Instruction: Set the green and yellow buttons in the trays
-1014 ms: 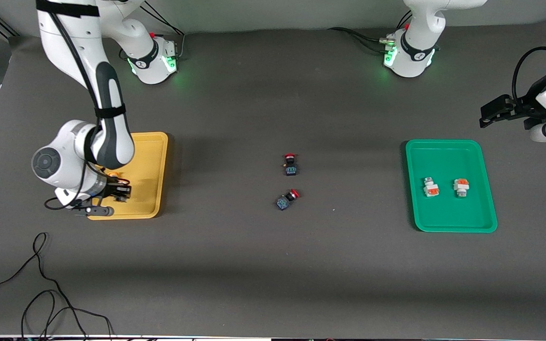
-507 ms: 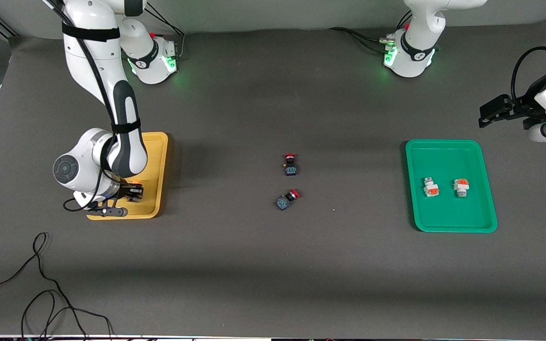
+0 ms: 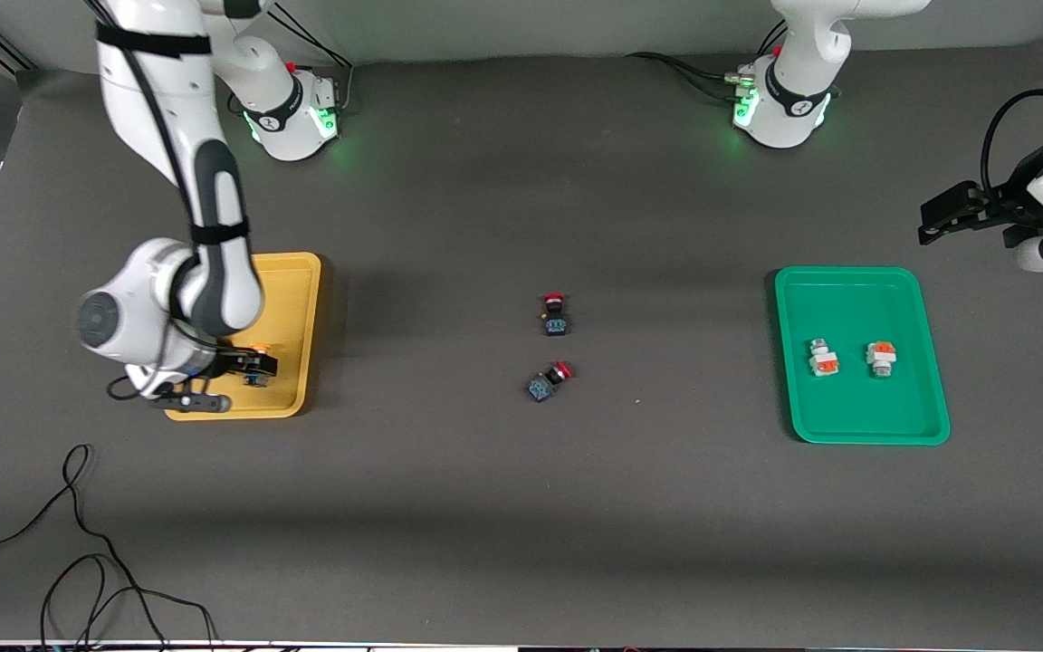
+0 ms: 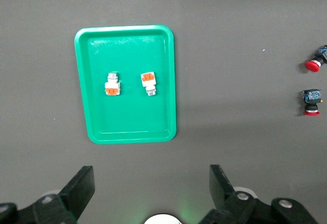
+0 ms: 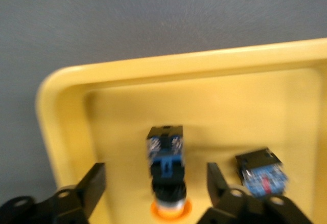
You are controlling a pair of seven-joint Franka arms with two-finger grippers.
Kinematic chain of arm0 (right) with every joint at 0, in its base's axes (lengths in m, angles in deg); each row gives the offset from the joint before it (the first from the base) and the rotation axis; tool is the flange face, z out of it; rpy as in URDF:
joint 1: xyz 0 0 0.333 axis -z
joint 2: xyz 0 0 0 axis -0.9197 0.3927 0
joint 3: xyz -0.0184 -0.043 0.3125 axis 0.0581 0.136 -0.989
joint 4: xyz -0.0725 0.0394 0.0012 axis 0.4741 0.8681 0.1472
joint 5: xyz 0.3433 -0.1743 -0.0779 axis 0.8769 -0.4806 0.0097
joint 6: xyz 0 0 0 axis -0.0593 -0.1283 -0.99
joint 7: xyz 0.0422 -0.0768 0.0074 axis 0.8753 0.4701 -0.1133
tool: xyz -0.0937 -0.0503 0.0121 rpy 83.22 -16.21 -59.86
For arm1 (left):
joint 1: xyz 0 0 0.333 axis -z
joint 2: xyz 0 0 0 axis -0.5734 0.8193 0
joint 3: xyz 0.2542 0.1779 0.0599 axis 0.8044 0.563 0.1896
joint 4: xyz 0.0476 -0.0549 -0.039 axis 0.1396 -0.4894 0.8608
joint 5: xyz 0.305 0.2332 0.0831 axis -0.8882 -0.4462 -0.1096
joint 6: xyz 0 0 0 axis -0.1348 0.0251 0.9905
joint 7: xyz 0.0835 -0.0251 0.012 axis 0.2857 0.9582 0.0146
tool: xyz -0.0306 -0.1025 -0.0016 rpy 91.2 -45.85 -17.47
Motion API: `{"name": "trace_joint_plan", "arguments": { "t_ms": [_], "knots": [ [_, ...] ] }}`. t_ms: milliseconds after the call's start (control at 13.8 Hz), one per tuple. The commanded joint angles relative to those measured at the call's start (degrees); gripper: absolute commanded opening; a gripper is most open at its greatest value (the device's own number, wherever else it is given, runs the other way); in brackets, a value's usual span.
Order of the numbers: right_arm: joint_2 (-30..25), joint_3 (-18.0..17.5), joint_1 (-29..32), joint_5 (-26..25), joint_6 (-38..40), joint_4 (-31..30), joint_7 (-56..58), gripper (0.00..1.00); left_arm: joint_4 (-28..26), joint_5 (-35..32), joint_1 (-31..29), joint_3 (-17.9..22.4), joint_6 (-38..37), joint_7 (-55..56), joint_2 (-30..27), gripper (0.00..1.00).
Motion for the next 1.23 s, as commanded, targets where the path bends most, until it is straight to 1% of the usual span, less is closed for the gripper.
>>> {"name": "trace_joint_plan", "arguments": {
  "t_ms": [0, 72, 145, 217, 290, 362, 435, 580, 725, 870, 942, 1159],
  "knots": [
    [-8.5, 7.9, -3.1, -2.4, 7.0, -0.3, 1.3, 0.99, -0.9, 0.5, 0.3, 0.5, 0.7, -0.4, -0.6, 1.0],
    [-9.2, 11.8, -5.7, -4.1, 9.7, 0.9, 0.7, 0.99, -0.9, 0.0, 0.4, 0.4, 0.7, -0.4, -0.6, 1.0],
    [-9.3, 16.5, -9.2, -4.9, 12.8, 2.3, 0.1, 0.99, -0.9, 0.2, 0.3, 0.3, 0.7, -0.4, -0.7, 1.0],
    [-9.3, 22.0, -13.1, -5.8, 16.9, 5.0, -0.4, 0.99, -0.9, 0.1, 0.3, 0.4, 1.0, -0.4, -0.7, 1.0],
    [-9.2, 26.4, -16.2, -7.3, 20.8, 7.8, -1.0, 0.99, -1.2, -0.1, 0.4, 0.3, 1.5, -0.4, -0.7, 1.0],
    [-9.2, 29.5, -17.9, -9.3, 25.4, 11.5, -2.1, 0.99, -1.7, -0.2, 0.6, 0.3, 1.7, -0.4, -0.7, 1.0],
    [-9.2, 31.5, -18.2, -10.7, 31.0, 15.9, -2.8, 0.99, -1.8, -0.3, 0.7, 0.3, 1.7, -0.4, -0.7, 1.0],
    [-8.9, 33.2, -17.0, -13.5, 41.1, 25.8, -3.1, 0.99, -1.7, -0.5, 0.7, 0.1, 1.3, -0.4, -1.0, 1.0],
    [-8.9, 34.8, -16.9, -16.5, 46.7, 31.6, -3.1, 0.99, -1.8, -1.4, 0.8, -0.1, 1.2, -0.3, -1.0, 1.0],
    [-9.1, 36.8, -17.5, -17.4, 51.1, 34.8, -2.2, 0.99, -1.8, -1.4, 0.8, -0.1, 1.2, -0.3, -1.0, 1.0],
    [-9.2, 37.9, -17.8, -17.4, 51.8, 35.2, -2.2, 0.99, -1.8, -1.4, 0.8, -0.1, 1.2, -0.4, -1.0, 1.0],
    [-9.2, 38.2, -17.8, -17.4, 52.0, 35.3, -3.0, 1.0, -1.8, -1.4, 0.5, -0.1, 1.1, -0.4, -1.0, 1.0]
  ]
}}
